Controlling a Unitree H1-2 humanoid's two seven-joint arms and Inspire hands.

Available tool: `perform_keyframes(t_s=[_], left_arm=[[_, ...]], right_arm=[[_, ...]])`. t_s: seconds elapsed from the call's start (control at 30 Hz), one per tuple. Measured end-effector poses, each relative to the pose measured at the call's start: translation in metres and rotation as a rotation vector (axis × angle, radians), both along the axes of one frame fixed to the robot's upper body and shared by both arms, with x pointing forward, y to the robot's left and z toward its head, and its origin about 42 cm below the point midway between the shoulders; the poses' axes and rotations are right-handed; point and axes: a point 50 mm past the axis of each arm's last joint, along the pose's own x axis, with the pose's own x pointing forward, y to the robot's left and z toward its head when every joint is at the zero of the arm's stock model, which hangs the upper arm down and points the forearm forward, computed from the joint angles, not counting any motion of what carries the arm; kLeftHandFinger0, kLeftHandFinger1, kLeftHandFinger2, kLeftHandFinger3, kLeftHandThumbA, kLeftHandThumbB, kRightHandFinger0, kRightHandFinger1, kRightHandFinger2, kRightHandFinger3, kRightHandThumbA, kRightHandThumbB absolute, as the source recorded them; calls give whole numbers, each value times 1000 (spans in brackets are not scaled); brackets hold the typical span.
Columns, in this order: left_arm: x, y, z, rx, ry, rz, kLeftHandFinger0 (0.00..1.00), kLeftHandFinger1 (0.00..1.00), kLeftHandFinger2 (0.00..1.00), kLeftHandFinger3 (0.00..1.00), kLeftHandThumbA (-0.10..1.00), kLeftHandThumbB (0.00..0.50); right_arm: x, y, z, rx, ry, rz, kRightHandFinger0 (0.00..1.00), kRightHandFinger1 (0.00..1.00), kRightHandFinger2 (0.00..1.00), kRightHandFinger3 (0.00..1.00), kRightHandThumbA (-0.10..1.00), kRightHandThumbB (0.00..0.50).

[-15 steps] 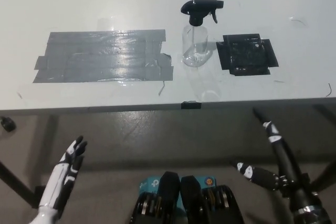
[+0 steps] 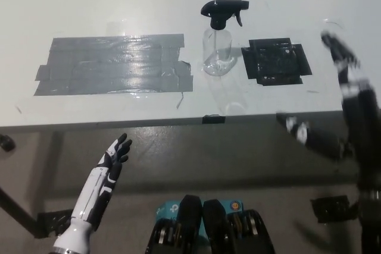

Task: The robot grabs the black lid of the spray bottle on the desk and places it on the black area of the desk

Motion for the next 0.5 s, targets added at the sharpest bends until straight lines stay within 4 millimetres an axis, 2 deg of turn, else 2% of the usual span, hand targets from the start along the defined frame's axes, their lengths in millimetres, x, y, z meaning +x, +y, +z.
perform_keyframes(t_s=[0.07, 0.13, 0.2, 0.27, 0.4, 0.5], left_arm=[[0, -1, -1, 4, 4, -1, 1000, 1000, 1000, 1000, 1000, 319], [0, -1, -2, 7, 9, -2, 1000, 1000, 1000, 1000, 1000, 298], [0, -1, -4, 9, 16, -3, 1000, 1000, 1000, 1000, 1000, 309], [0, -1, -7, 11, 26, -1, 1000, 1000, 1000, 1000, 1000, 315], [-1, 3, -8, 17, 30, 4, 1000, 1000, 1000, 1000, 1000, 313], [-3, 6, -9, 25, 35, 7, 1000, 1000, 1000, 1000, 1000, 322]], right_arm=[[19, 4, 15, -45, -14, -25, 1000, 1000, 1000, 1000, 889, 389], [44, 9, 27, -101, -5, -58, 1000, 1000, 1000, 1000, 840, 404], [64, 15, 34, -147, 15, -80, 1000, 1000, 1000, 1000, 797, 418], [93, 25, 43, -207, 51, -108, 1000, 1000, 1000, 1000, 774, 426], [141, 47, 51, -314, 135, -145, 1000, 1000, 1000, 1000, 809, 441], [170, 59, 49, -396, 207, -179, 1000, 1000, 1000, 1000, 829, 453]])
